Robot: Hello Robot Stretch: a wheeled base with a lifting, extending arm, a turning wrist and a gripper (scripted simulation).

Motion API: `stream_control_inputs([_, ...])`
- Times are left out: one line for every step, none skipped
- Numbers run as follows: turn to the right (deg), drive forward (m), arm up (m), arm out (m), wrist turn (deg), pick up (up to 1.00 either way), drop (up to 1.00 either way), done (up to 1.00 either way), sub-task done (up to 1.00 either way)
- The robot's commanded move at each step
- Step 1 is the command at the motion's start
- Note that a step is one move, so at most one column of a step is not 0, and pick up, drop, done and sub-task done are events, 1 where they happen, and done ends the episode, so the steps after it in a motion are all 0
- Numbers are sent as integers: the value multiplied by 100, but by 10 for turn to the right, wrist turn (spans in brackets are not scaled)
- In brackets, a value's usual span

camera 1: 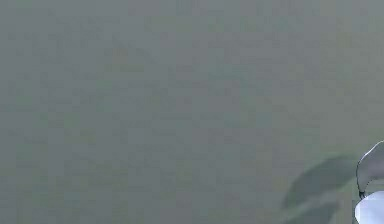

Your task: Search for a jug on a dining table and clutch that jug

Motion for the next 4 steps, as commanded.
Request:
stream_control_inputs([-150, 0, 0, 0, 0, 0, 0, 0, 0])
stream_control_inputs([0, 0, 50, 0, 0, 0, 0, 0, 0])
stream_control_inputs([0, 0, 38, 0, 0, 0, 0, 0, 0])
stream_control_inputs([0, 0, 0, 48, 0, 0, 0, 0, 0])
